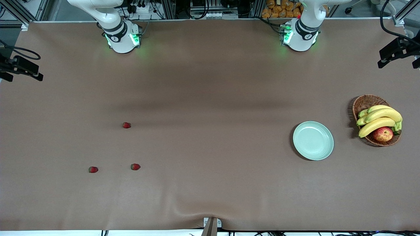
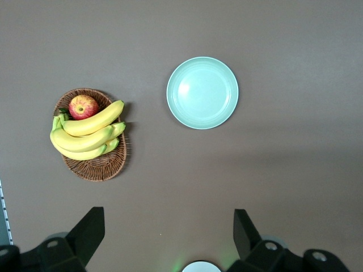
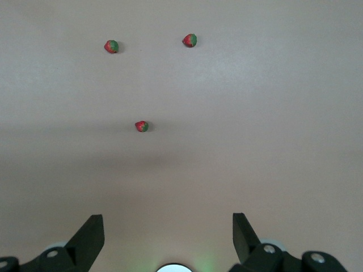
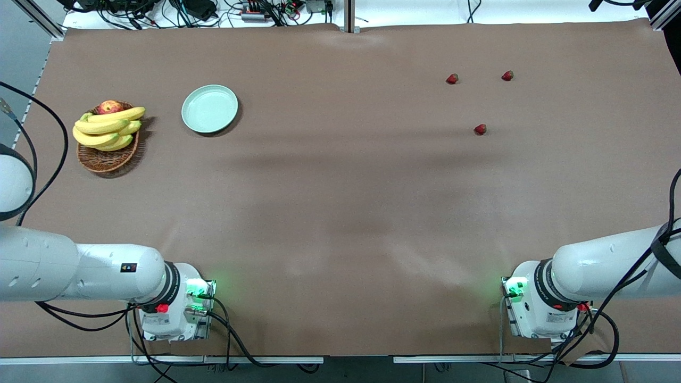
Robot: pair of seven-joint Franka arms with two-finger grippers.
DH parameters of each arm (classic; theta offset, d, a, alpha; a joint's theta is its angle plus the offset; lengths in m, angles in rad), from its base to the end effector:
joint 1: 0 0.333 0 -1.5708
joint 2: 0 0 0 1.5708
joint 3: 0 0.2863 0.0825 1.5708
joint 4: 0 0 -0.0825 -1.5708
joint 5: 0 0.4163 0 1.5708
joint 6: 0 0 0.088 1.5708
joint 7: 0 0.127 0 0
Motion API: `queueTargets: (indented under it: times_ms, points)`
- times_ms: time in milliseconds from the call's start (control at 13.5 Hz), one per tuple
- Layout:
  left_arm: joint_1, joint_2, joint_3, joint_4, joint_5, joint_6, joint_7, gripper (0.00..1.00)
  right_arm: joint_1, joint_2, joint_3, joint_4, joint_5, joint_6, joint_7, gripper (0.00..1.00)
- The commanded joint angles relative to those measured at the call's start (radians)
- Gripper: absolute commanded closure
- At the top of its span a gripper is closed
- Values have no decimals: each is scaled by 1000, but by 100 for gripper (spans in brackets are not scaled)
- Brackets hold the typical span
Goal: Collect all strawberries into plate
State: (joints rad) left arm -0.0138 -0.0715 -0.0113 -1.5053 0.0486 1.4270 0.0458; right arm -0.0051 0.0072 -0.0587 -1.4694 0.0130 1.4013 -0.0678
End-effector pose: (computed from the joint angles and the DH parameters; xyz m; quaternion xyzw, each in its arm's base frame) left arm 0.5501 -0.0073 0.6356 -0.9992 0.0320 0.0037 0.0244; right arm 0.5684 -0.0344 0.6067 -0.9993 -0.0028 0.0371 0.0087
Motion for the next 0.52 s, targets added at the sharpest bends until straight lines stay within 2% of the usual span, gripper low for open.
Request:
queueTargets:
  times_ms: [0,446]
  points:
    - [-3,13,-16,8,-12,-2,2,0,2,-6,2,3,9,1,14,0]
    - [8,13,-15,8,-18,24,9,0,2,-4,2,3,9,2,14,0]
